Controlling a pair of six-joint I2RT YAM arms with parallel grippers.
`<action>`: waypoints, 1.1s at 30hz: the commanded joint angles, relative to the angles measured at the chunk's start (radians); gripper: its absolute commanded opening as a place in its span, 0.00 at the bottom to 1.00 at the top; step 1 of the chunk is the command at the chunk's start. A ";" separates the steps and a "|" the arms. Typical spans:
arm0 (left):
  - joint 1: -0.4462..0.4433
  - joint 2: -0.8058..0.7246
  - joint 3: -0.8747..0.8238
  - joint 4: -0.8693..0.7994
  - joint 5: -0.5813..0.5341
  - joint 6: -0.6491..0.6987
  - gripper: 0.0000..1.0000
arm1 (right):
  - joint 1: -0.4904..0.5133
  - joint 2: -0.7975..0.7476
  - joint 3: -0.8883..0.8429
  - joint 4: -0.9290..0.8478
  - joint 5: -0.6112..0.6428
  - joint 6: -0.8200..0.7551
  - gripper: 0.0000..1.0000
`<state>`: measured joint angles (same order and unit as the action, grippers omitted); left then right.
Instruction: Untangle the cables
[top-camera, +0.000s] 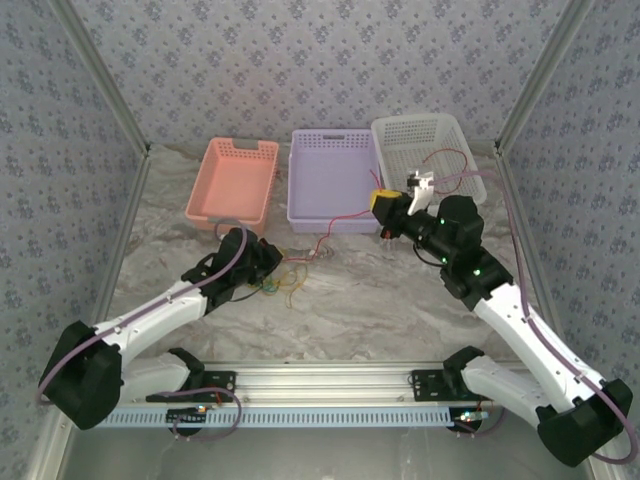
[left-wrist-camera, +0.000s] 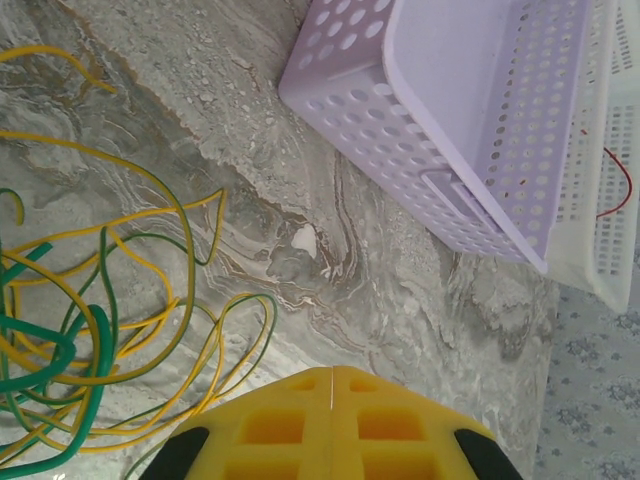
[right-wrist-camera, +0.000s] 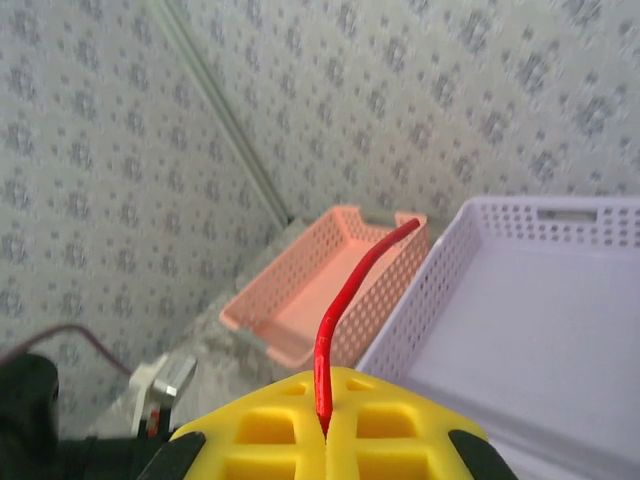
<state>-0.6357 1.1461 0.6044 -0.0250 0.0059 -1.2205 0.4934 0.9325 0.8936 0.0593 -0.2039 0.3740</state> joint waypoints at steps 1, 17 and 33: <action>-0.027 0.001 0.044 -0.094 -0.004 0.022 0.00 | -0.022 0.006 0.015 0.195 0.089 0.028 0.00; -0.057 -0.150 -0.152 0.078 -0.058 -0.314 0.00 | -0.161 0.054 -0.006 0.658 0.095 0.247 0.00; -0.056 -0.313 -0.234 0.074 -0.142 -0.616 0.00 | -0.191 0.071 -0.018 0.792 0.118 0.358 0.00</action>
<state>-0.7017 0.8124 0.4042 0.2279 -0.0757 -1.7897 0.3500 1.0275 0.8513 0.6586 -0.1909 0.6933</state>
